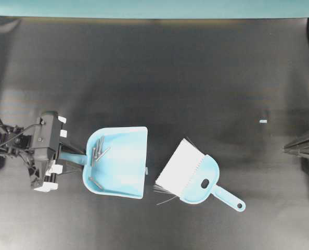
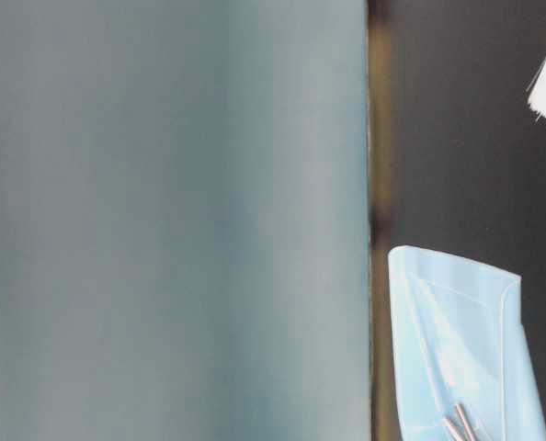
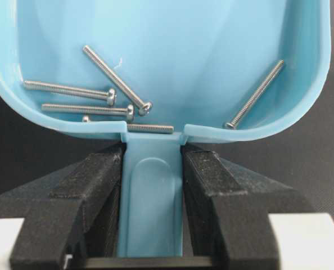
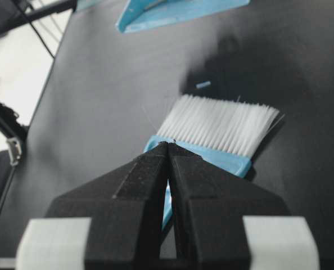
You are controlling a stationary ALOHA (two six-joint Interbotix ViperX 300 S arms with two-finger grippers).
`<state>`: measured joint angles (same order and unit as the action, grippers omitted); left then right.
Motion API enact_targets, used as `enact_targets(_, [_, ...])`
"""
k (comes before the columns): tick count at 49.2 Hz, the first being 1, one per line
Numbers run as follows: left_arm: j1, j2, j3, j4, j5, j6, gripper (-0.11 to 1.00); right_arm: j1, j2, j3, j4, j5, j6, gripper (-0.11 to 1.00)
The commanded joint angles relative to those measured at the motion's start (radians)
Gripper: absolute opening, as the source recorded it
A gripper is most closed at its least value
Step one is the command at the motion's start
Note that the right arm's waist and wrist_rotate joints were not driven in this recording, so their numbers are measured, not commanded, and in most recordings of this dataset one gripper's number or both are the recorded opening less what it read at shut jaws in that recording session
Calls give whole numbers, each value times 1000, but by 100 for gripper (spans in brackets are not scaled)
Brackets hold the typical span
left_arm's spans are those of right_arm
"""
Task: Hold the dustpan with the left arm, while a human hand uses a hand brush to gather screws into the dustpan.
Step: 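Keep holding the dustpan with the left gripper after the brush is set down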
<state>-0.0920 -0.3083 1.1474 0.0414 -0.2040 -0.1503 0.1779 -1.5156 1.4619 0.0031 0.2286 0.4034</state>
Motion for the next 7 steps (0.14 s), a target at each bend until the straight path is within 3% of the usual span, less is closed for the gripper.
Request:
enact_targets(1, [-3, -8, -6, 3, -9, -6, 30, 0, 6, -5, 0, -5, 0, 0])
enact_targets(7, [-3, -8, -6, 2, -12, -6, 30, 0, 6, -5, 2, -6, 0, 0])
